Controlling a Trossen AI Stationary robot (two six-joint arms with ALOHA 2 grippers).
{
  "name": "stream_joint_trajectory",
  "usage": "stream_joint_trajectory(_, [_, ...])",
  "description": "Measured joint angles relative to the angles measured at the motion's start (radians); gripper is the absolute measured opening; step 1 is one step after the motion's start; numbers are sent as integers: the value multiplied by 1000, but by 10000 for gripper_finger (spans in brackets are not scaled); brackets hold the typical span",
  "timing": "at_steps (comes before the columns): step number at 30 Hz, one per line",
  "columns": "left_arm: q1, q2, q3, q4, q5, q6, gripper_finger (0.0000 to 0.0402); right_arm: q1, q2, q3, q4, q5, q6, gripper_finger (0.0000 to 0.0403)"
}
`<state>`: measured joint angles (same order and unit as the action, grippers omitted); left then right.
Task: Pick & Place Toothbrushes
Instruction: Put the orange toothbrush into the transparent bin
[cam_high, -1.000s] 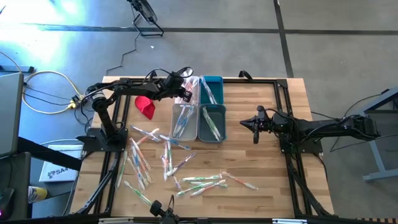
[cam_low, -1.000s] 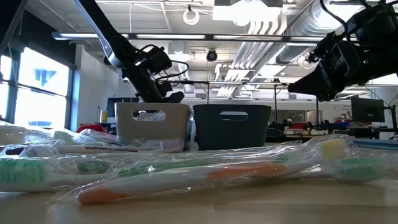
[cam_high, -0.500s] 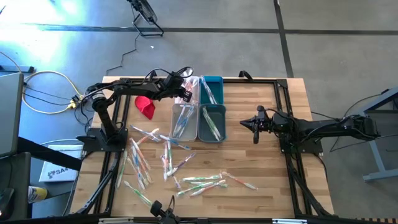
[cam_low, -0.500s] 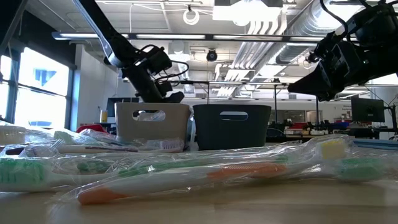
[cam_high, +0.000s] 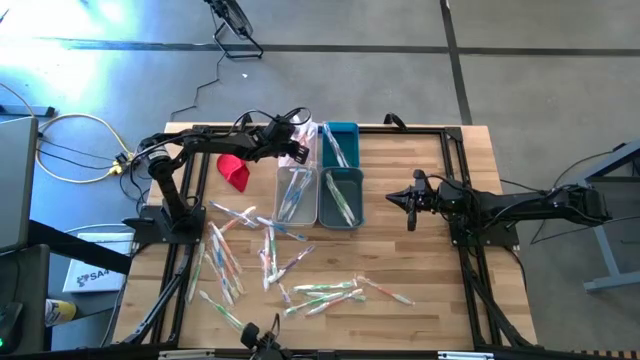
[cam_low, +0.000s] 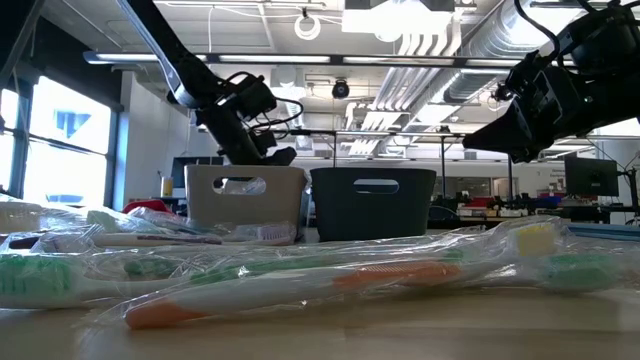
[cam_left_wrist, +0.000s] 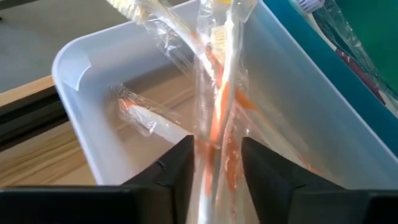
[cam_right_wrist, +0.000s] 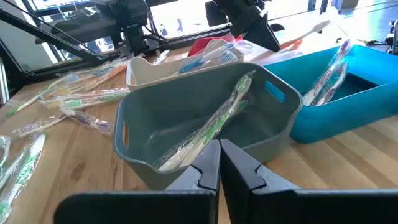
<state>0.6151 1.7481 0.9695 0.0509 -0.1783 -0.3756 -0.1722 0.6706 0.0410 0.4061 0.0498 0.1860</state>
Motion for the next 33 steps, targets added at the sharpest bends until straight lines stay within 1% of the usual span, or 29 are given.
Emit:
stream_joint_trajectory(4, [0, 0, 0, 2, 0, 1, 165, 0, 0, 0, 0, 0, 0, 3])
stream_joint_trajectory(7, [0, 0, 0, 13, 12, 0, 174, 0, 0, 0, 0, 0, -7, 3])
stream_joint_trajectory(11, [0, 0, 0, 39, 35, 0, 175, 0, 0, 0, 0, 0, -7, 3])
stream_joint_trajectory(17, [0, 0, 0, 98, 39, 0, 175, 0, 0, 0, 0, 0, -7, 3])
stream_joint_trajectory(20, [0, 0, 0, 117, 71, -1, 175, 0, 0, 0, 0, 0, -7, 3])
stream_joint_trajectory(30, [0, 0, 0, 107, 147, 1, 175, 0, 0, 0, 0, 2, -8, 3])
stream_joint_trajectory(33, [0, 0, 0, 108, 148, 2, 175, 0, 0, 0, 0, 3, -26, 3])
